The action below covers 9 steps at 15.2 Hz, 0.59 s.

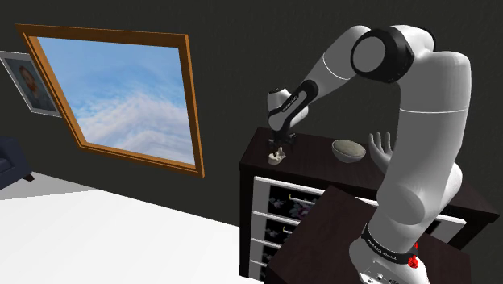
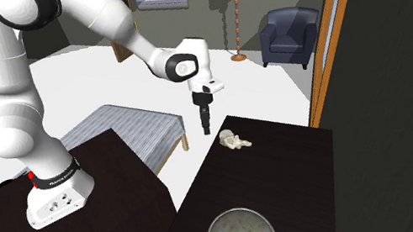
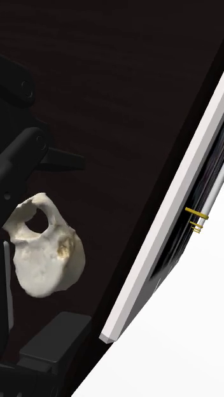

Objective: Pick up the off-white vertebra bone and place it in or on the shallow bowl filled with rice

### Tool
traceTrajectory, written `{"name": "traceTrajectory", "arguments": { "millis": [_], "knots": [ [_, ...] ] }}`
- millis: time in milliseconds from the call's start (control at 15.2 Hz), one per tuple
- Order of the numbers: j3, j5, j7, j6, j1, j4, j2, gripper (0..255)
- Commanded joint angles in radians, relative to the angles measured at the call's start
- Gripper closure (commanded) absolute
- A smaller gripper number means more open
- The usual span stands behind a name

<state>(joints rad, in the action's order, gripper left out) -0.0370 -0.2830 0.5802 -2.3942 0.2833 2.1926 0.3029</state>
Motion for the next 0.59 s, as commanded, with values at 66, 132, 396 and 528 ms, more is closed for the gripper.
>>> {"name": "traceTrajectory", "arguments": {
  "millis": [66, 132, 396, 528],
  "knots": [
    [-0.007, -0.008, 0.015, -0.029, 0.001, -0.008, 0.041, 0],
    [-0.009, -0.011, 0.017, -0.041, 0.002, -0.006, 0.051, 0],
    [-0.017, -0.024, 0.025, -0.093, 0.006, -0.002, 0.098, 0],
    [-0.017, -0.024, 0.025, -0.093, 0.006, -0.002, 0.098, 0]
  ]
}}
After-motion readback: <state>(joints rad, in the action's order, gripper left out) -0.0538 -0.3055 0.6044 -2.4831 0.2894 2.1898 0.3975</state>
